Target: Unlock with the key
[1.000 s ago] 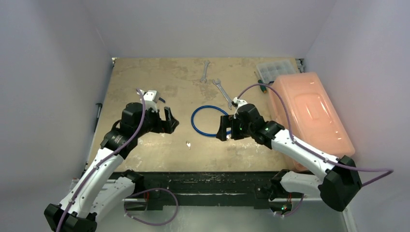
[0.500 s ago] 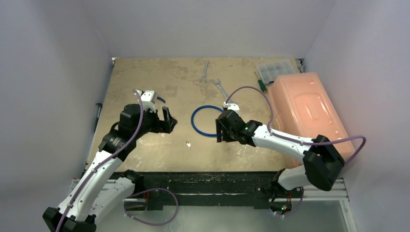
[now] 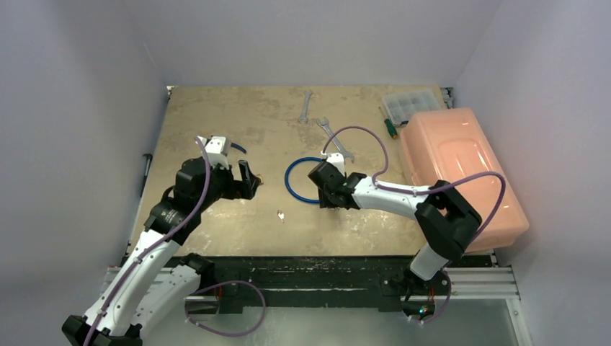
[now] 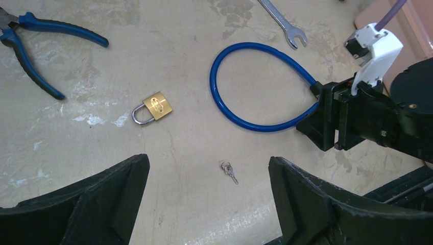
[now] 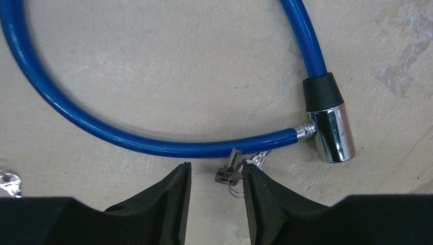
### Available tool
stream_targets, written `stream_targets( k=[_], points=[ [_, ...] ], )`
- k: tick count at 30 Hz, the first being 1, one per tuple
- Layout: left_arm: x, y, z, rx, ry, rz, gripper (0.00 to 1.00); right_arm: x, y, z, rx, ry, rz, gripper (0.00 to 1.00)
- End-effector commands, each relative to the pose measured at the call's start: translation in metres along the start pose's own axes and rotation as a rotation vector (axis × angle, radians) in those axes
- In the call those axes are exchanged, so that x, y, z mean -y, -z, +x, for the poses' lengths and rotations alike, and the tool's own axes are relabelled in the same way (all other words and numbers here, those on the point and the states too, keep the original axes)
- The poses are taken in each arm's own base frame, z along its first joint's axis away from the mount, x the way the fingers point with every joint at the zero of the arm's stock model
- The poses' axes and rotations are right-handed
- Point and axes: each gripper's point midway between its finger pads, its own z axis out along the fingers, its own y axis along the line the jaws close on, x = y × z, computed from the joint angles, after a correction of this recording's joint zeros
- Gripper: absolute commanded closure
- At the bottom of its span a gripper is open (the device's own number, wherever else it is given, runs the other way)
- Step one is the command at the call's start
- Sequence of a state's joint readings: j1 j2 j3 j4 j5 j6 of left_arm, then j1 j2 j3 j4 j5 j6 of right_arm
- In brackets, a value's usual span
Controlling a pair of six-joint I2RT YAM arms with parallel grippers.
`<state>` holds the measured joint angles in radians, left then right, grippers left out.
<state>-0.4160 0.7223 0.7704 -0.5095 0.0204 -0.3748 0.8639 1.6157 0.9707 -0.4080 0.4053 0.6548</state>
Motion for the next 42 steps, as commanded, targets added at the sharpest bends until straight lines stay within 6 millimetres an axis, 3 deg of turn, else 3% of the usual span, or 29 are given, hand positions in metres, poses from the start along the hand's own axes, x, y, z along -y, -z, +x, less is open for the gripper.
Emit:
stream_targets(
  k=[1,9,12,22,36,42],
  points=[
    [-0.001,0.003,-0.011,0.059,-0.002,-0.012,0.07,0.007,-0.005,-0.004,0.018,0.006,0.071,0.52],
    [-0.005,0.006,-0.013,0.075,-0.001,-0.034,0.07,0.008,-0.026,0.018,-0.034,0.031,0.08,0.52],
    [-0.006,0.006,-0.013,0.075,0.001,-0.04,0.07,0.01,-0.031,0.028,-0.063,0.044,0.086,0.58],
    [-0.007,0.007,-0.014,0.081,0.002,-0.043,0.08,0.012,-0.027,0.033,-0.062,0.029,0.066,1.0],
    [-0.002,0.011,-0.017,0.096,-0.01,-0.017,0.08,-0.003,0.012,0.002,0.064,0.019,-0.113,1.0],
    [0.014,0.012,-0.018,0.09,-0.027,0.07,0.08,-0.011,0.032,-0.008,0.13,-0.004,-0.216,1.0]
  ],
)
